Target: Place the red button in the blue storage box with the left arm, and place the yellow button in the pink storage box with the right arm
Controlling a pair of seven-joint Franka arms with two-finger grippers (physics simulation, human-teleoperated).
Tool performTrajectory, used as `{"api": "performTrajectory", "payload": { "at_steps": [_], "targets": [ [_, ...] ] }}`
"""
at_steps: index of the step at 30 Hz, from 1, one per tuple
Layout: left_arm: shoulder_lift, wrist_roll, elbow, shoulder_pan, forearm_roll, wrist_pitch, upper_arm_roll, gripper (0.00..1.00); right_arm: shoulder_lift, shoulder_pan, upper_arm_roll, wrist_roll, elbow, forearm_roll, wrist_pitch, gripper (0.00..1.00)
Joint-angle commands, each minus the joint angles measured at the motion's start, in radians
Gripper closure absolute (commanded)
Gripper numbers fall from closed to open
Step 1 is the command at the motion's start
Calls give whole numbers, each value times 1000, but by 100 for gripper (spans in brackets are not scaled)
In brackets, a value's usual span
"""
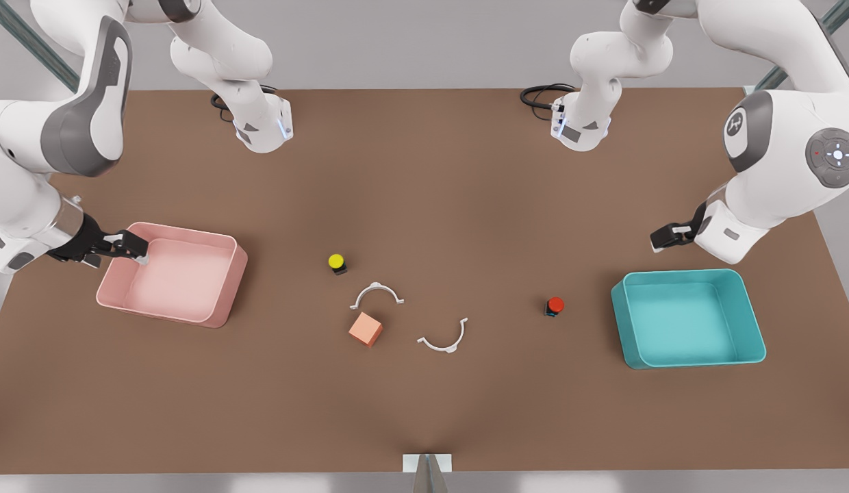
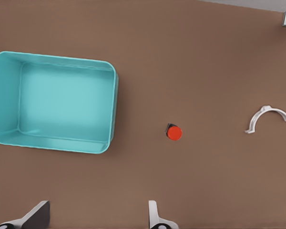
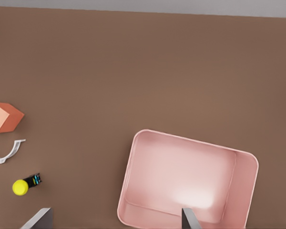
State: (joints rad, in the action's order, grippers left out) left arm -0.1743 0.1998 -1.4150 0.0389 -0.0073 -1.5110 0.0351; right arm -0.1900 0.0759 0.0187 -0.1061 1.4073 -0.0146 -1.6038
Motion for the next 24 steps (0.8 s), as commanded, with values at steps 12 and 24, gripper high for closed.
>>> {"api": "performTrajectory", "payload": {
  "at_steps": [12, 24],
  "targets": [
    [-275, -126, -79, 214, -5, -460, 2, 0, -68, -15, 167, 0, 6, -56, -41, 0],
    [-300, -128, -513, 210, -5, -1088, 0, 0, -195, -317, 247, 446, 211, 5, -320, 3]
  ]
}}
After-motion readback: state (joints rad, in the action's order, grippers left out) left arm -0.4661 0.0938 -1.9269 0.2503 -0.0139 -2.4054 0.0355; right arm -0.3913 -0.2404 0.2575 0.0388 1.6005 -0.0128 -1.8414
